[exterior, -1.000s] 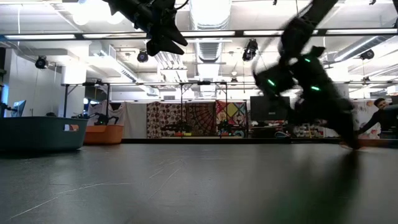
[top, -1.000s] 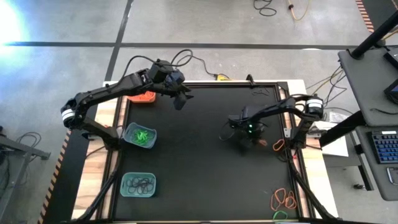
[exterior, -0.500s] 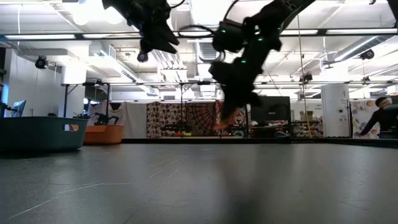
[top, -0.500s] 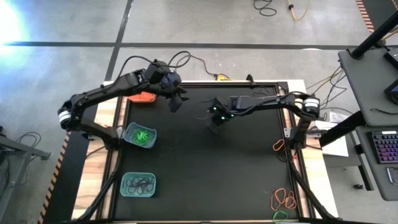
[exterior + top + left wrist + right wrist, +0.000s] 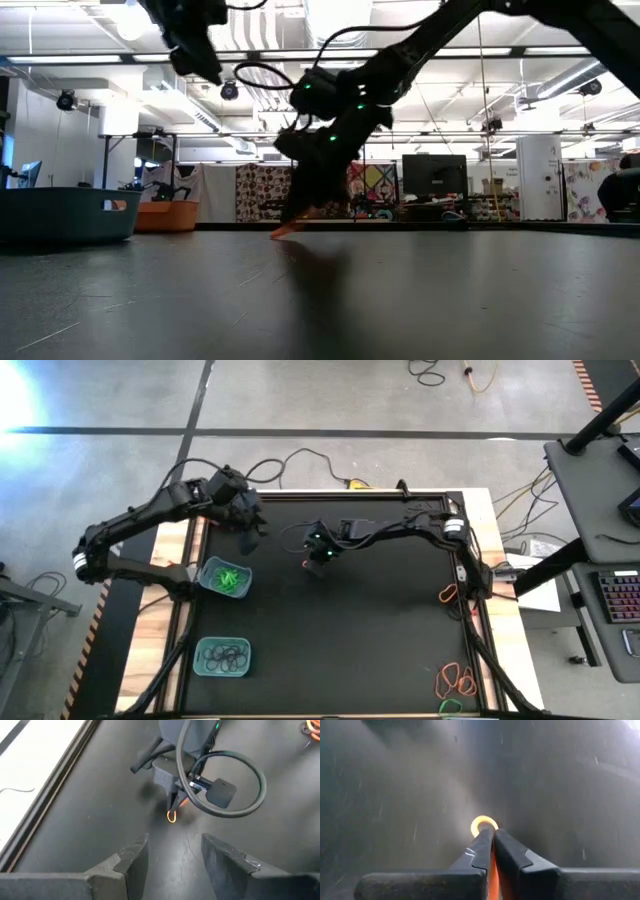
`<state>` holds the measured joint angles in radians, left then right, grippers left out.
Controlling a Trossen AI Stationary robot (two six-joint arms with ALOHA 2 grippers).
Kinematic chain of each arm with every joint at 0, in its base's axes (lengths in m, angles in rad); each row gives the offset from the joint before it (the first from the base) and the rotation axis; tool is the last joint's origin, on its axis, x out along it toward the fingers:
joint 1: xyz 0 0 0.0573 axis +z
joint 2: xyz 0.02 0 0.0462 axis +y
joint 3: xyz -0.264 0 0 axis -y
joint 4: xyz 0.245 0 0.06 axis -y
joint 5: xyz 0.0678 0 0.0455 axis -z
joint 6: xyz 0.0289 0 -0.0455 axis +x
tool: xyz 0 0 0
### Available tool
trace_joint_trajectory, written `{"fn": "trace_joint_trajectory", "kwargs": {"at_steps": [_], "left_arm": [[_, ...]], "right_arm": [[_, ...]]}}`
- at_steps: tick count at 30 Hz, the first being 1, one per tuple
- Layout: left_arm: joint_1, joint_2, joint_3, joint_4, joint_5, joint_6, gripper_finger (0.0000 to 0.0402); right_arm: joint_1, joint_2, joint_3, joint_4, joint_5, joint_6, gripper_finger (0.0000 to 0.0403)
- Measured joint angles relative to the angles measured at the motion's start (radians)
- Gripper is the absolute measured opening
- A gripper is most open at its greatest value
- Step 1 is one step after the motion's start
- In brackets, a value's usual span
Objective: Sort rubber bands into baskets
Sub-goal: Put the orange rubber band into the orange bin
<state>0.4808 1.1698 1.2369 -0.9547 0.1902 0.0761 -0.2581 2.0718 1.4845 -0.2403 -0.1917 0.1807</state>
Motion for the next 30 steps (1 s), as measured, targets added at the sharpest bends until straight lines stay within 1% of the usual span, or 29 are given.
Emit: {"fn": "trace_joint_trajectory", "kwargs": {"at_steps": [4,9,11,13,16,18,20,23,25,26,30], "left_arm": [[0.0,-0.037,-0.105,0.087,0.0,-0.046,0.0165],[0.0,-0.053,-0.228,0.216,0.001,-0.084,0.0165],[0.001,-0.053,-0.253,0.266,0.001,-0.087,0.0165],[0.004,-0.053,-0.262,0.322,0.001,-0.09,0.0165],[0.004,-0.043,-0.281,0.432,0.002,-0.06,0.0165],[0.004,-0.027,-0.306,0.508,0.002,-0.003,0.0165],[0.005,-0.007,-0.341,0.611,0.002,0.027,0.0165],[0.005,0.031,-0.392,0.761,0.003,-0.004,0.0165],[0.005,0.06,-0.408,0.801,0.003,-0.035,0.0165],[0.005,0.075,-0.409,0.811,0.002,-0.044,0.0165],[0.002,0.135,-0.4,0.855,0.003,-0.038,0.0165]], "right_arm": [[0.0,0.052,0.073,-0.043,0.0,-0.052,0.004],[0.0,0.05,0.127,-0.11,0.008,-0.125,0.0095],[-0.004,0.038,0.14,-0.181,0.009,-0.151,0.0118],[-0.007,0.02,0.157,-0.303,0.009,-0.18,0.014],[-0.01,-0.053,0.162,-0.434,0.019,-0.235,0.0165],[-0.009,-0.129,0.147,-0.476,0.073,-0.28,0.0176],[-0.008,-0.204,0.129,-0.492,0.166,-0.31,0.0183],[-0.011,-0.307,0.117,-0.491,0.306,-0.32,0.0188],[-0.016,-0.375,0.117,-0.478,0.375,-0.301,0.0192],[-0.02,-0.408,0.117,-0.476,0.398,-0.288,0.0195],[-0.033,-0.504,0.117,-0.476,0.436,-0.225,0.0208]]}}
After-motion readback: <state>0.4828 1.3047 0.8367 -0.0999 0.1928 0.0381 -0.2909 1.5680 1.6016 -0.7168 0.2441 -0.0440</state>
